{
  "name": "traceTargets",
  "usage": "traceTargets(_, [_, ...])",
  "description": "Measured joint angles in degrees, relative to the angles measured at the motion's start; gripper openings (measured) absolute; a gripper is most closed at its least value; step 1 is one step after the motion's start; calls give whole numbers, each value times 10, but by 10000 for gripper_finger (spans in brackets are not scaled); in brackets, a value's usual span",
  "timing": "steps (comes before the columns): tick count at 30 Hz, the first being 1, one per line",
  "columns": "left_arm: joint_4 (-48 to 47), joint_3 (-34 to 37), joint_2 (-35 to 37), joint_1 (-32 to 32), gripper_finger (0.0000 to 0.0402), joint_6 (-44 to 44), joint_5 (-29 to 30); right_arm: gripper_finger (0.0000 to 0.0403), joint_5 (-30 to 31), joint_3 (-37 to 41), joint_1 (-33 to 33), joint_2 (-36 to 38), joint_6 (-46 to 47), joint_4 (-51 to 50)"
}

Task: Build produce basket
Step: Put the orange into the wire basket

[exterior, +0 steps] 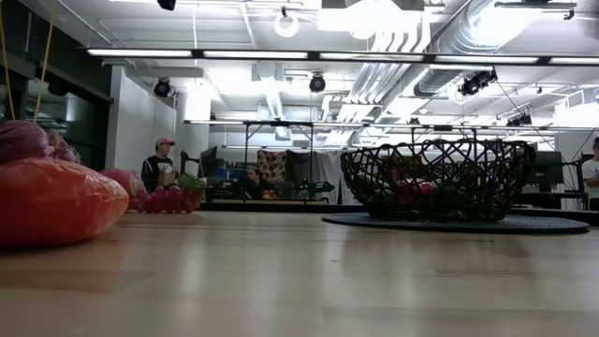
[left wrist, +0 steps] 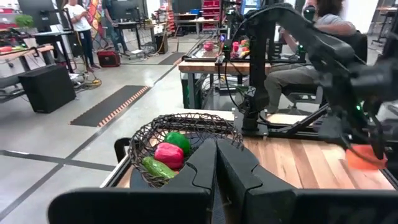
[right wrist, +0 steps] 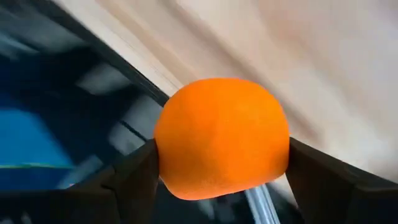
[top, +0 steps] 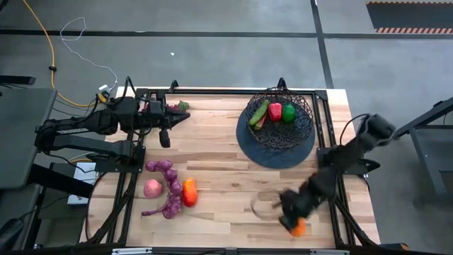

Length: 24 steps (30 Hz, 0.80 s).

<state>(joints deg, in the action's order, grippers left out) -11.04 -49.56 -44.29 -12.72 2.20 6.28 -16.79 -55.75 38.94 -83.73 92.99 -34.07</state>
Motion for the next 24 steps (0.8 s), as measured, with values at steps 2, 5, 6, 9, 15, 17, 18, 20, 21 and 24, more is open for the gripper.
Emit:
traceTargets(2, [7, 0, 0, 0, 1, 0, 2, 286, 39, 0, -58, 35, -83, 27])
traceTargets(5, [9, 0, 0, 0, 1, -1, 2, 286, 54, -1, -158, 72, -216, 103])
traceTargets(6, [8, 0, 0, 0, 0, -5, 2, 286, 63, -1, -193, 77, -256, 129])
traceTargets(9, [8, 0, 4, 0, 1, -30, 2, 285, 76, -1, -294, 81, -373, 218])
traceTargets(15, [7, 0, 24, 0, 1, -76, -15, 285, 55, -2, -436, 76, -526, 379])
traceTargets(17, [8, 0, 34, 0, 1, -88, -16, 285, 50, -16, -464, 76, -564, 377])
traceTargets(18, [8, 0, 39, 0, 0, -93, -16, 285, 48, -26, -474, 75, -585, 372])
traceTargets(20, [10, 0, 47, 0, 0, -101, -15, 285, 46, -55, -485, 75, -629, 357])
traceTargets(21, [11, 0, 51, 0, 1, -106, -15, 285, 45, -74, -488, 75, -654, 344])
traceTargets(24, [16, 0, 58, 0, 0, -121, -16, 285, 47, -125, -491, 76, -726, 293])
